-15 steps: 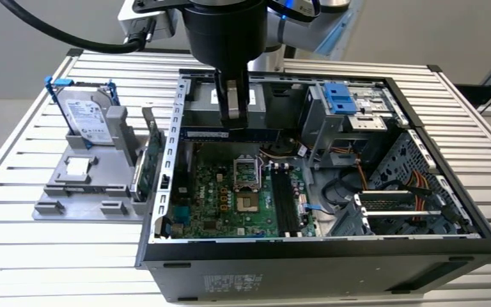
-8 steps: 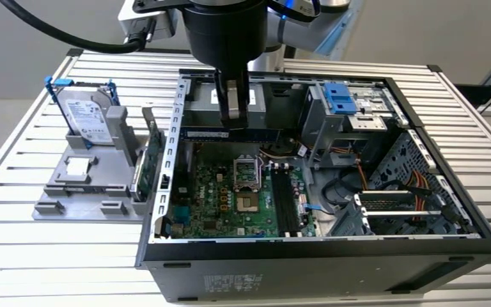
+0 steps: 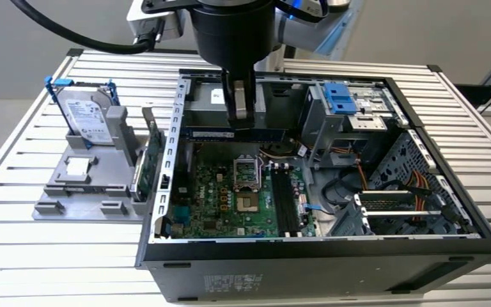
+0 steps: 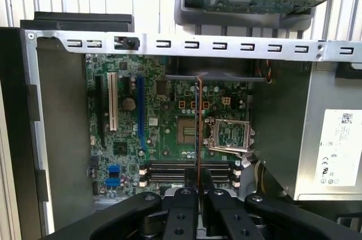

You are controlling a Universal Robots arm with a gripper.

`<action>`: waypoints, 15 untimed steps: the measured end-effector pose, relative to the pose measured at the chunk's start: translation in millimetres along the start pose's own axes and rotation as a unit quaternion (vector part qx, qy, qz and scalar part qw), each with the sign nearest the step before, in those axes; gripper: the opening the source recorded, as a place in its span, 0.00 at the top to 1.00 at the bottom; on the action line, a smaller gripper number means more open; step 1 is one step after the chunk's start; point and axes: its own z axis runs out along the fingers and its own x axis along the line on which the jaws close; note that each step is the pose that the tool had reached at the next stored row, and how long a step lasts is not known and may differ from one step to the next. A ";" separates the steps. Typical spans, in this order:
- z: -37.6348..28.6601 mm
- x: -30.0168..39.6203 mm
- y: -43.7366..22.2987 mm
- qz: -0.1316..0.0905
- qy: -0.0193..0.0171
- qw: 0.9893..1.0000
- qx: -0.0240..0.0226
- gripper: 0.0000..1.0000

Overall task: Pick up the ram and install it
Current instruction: 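Pick up the ram and move it above insertion slot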

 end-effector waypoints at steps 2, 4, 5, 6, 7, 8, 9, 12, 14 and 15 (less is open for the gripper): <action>0.5 0.1 -3.6 0.000 0.000 1.000 0.000 1.00; 0.9 0.1 -6.5 -0.001 0.000 1.000 0.000 1.00; 1.0 0.1 -8.0 -0.001 0.000 1.000 0.000 1.00; 1.2 0.2 -9.6 -0.001 0.000 1.000 0.000 1.00; 1.5 0.2 -11.1 -0.001 0.000 1.000 0.000 1.00; 1.6 0.3 -12.4 -0.002 0.000 1.000 0.001 1.00; 1.8 0.3 -13.2 -0.002 0.000 1.000 0.004 1.00; 2.3 0.3 -17.3 -0.003 0.000 1.000 0.010 1.00; 3.0 0.4 -22.0 -0.004 0.000 1.000 0.011 1.00; 3.4 0.4 -25.0 -0.004 0.000 1.000 0.011 1.00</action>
